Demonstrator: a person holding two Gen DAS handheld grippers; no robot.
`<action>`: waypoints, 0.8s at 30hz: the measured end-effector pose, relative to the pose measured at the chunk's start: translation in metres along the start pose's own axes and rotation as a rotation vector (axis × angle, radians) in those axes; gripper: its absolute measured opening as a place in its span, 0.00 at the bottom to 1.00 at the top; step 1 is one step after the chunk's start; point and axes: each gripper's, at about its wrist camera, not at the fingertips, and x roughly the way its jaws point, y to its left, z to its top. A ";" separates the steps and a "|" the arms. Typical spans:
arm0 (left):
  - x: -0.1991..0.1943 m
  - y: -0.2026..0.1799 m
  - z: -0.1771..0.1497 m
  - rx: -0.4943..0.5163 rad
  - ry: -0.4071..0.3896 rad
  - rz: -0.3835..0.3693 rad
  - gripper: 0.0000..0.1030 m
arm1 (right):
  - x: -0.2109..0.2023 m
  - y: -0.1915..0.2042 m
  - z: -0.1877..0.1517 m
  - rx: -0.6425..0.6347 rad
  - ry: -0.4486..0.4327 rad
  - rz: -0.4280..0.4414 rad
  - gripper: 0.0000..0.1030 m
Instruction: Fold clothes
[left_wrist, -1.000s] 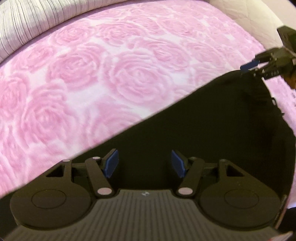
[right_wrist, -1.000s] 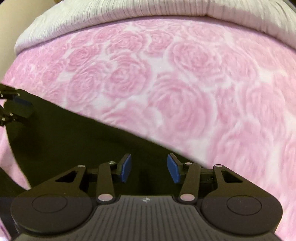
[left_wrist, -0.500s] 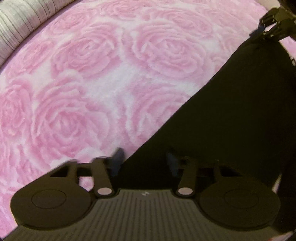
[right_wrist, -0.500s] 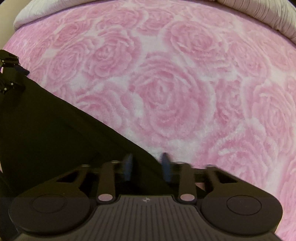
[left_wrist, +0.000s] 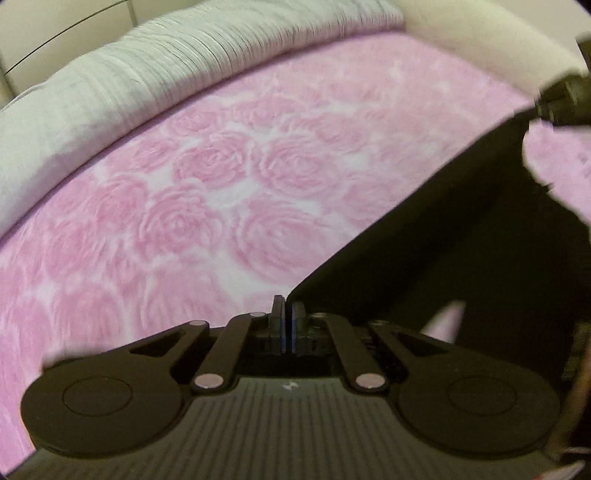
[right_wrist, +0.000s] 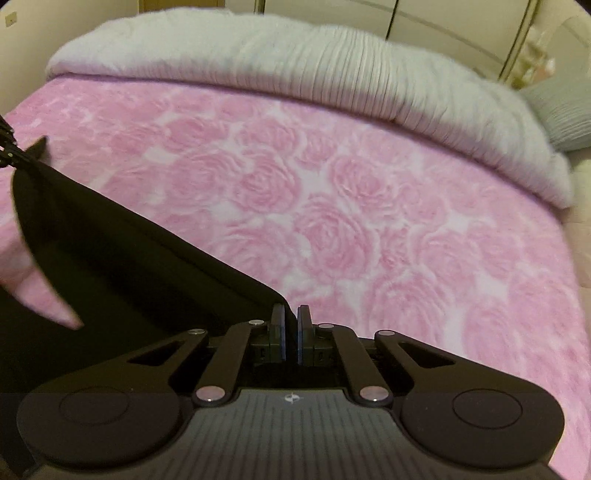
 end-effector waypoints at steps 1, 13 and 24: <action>-0.015 -0.014 -0.011 -0.023 0.002 -0.012 0.01 | -0.018 0.008 -0.012 0.004 -0.007 -0.015 0.03; -0.003 -0.118 -0.148 -0.354 0.263 -0.061 0.06 | -0.030 0.085 -0.176 0.105 0.399 -0.028 0.16; -0.035 -0.113 -0.184 -1.064 0.003 0.001 0.32 | -0.060 -0.004 -0.237 1.042 0.115 0.079 0.37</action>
